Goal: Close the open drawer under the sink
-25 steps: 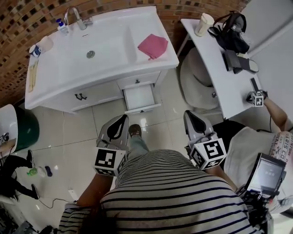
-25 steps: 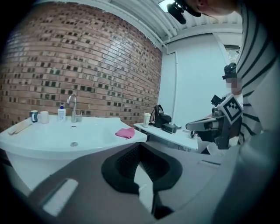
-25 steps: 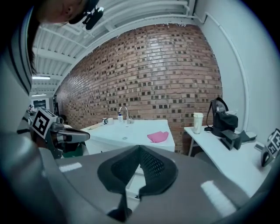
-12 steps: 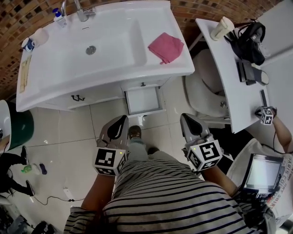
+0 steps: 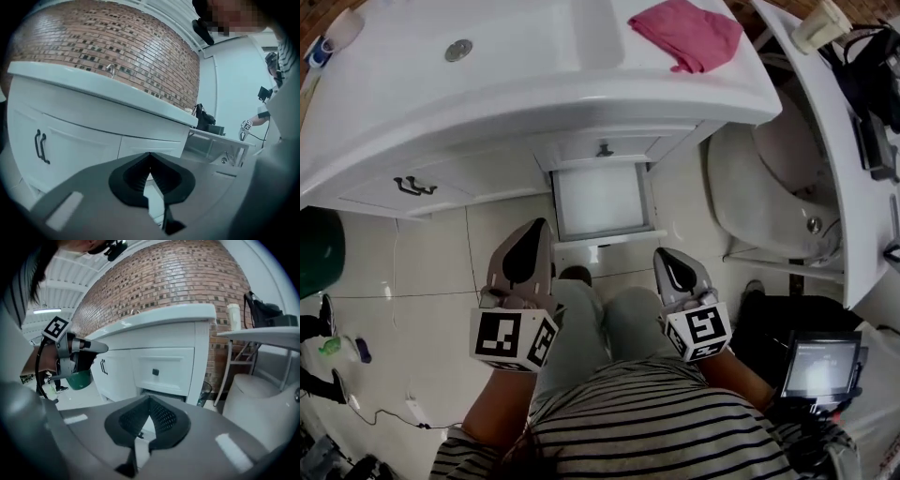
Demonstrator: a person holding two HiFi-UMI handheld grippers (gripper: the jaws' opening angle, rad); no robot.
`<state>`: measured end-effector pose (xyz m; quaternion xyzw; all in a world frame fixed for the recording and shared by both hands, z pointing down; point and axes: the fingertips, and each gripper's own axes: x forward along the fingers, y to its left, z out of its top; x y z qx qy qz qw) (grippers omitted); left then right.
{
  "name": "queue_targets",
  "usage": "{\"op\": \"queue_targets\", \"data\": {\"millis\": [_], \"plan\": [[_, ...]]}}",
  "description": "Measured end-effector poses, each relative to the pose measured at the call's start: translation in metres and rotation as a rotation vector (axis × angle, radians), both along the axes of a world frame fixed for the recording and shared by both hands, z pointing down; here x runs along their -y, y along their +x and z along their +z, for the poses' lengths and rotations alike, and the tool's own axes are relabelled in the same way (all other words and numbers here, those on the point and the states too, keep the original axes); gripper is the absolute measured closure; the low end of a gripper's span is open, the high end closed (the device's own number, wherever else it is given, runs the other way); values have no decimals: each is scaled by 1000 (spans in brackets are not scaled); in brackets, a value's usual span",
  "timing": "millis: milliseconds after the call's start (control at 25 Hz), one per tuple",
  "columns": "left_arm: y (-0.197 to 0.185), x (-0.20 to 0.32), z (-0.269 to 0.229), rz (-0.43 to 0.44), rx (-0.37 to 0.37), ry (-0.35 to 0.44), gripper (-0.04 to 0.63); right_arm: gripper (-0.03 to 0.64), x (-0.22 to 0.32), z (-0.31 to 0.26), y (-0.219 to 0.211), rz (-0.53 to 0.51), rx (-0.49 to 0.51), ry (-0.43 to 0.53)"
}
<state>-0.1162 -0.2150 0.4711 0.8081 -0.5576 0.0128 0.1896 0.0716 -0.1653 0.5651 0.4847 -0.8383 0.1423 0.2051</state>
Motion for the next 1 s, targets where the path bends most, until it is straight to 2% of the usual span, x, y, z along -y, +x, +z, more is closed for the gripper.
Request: {"op": "queue_targets", "data": {"millis": [200, 360, 600, 1000], "plan": [[6, 16, 43, -66, -43, 81, 580, 617, 7, 83, 6, 13, 15, 59], [23, 1, 80, -43, 1, 117, 580, 617, 8, 130, 9, -6, 33, 104], [31, -17, 93, -58, 61, 161, 580, 617, 6, 162, 11, -6, 47, 111], [38, -17, 109, -60, 81, 131, 580, 617, 17, 174, 12, 6, 14, 147]]}}
